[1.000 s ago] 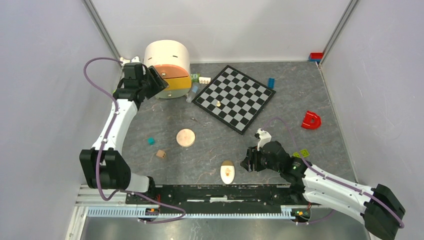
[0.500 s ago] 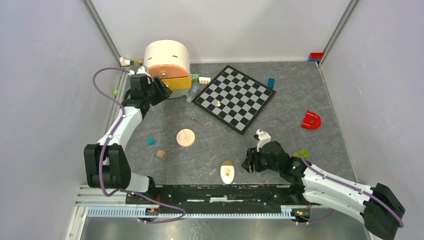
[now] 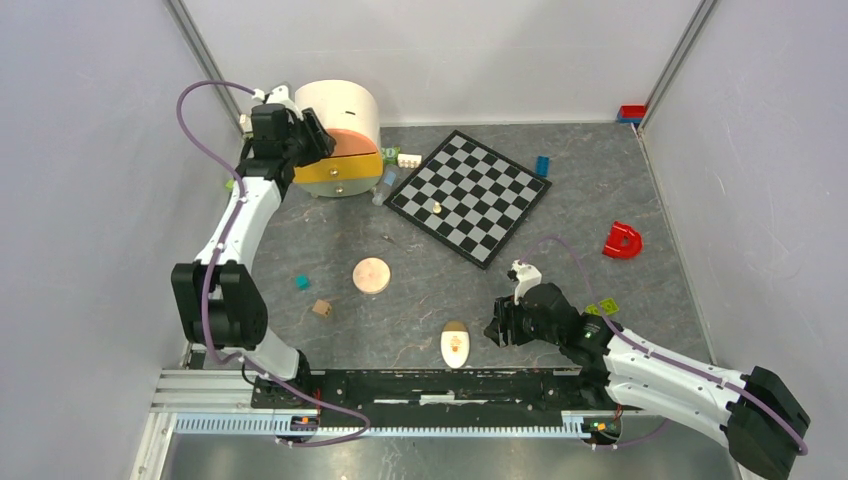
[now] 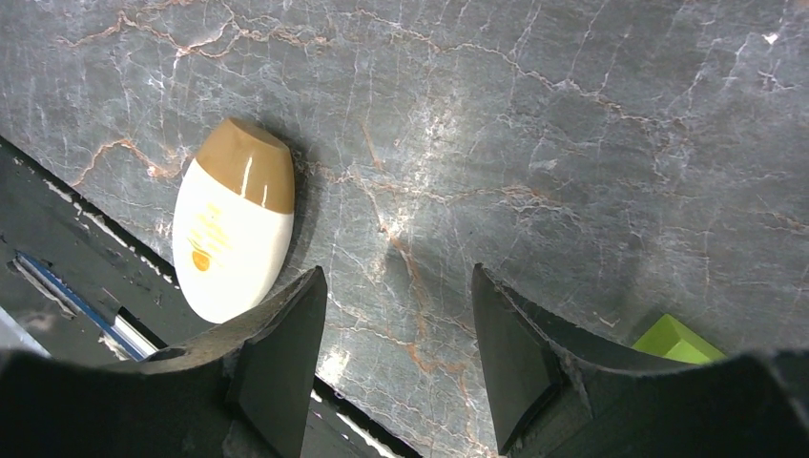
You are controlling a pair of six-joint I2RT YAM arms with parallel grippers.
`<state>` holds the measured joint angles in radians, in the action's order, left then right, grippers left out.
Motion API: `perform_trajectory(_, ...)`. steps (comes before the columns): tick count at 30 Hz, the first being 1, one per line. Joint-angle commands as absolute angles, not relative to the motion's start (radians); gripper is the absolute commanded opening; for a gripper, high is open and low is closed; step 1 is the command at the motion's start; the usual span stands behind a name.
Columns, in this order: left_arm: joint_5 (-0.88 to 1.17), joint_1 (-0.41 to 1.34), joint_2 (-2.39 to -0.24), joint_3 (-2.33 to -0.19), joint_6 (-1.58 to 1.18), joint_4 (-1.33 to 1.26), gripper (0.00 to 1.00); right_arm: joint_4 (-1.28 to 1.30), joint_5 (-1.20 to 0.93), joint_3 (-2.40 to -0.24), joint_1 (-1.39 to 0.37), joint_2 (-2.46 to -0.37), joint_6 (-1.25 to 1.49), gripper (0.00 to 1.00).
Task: Organize the makeup
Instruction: Open the drawer in the storage box.
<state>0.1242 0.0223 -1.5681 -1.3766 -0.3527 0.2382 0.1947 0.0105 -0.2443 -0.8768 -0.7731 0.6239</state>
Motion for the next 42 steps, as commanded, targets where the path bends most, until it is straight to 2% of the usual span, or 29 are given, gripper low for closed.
perform_trajectory(1, 0.130, 0.015, -1.607, -1.431, -0.281, 0.270, 0.57, 0.190, 0.037, -0.257, -0.881, -0.759, 0.615, 0.64)
perform_trajectory(7, 0.148, 0.014, -1.638, -1.447, -0.278, 0.271, 0.55, 0.193, 0.036, -0.261, -0.881, -0.762, 0.617, 0.64)
perform_trajectory(20, 0.137, 0.014, -1.655, -1.471, -0.291, 0.268, 0.42, 0.201, 0.040, -0.258, -0.880, -0.755, 0.620, 0.65)
perform_trajectory(26, 0.158, 0.014, -1.640, -1.463, -0.303, 0.277, 0.29, 0.203, 0.040, -0.264, -0.880, -0.757, 0.618, 0.65)
perform_trajectory(33, 0.175, 0.014, -1.560, -1.389, -0.337, 0.265, 0.25, 0.214, 0.040, -0.263, -0.881, -0.754, 0.618, 0.66)
perform_trajectory(42, 0.176, 0.014, -1.404, -1.194, -0.374, 0.215, 0.22, 0.224, 0.048, -0.266, -0.881, -0.746, 0.618, 0.66)
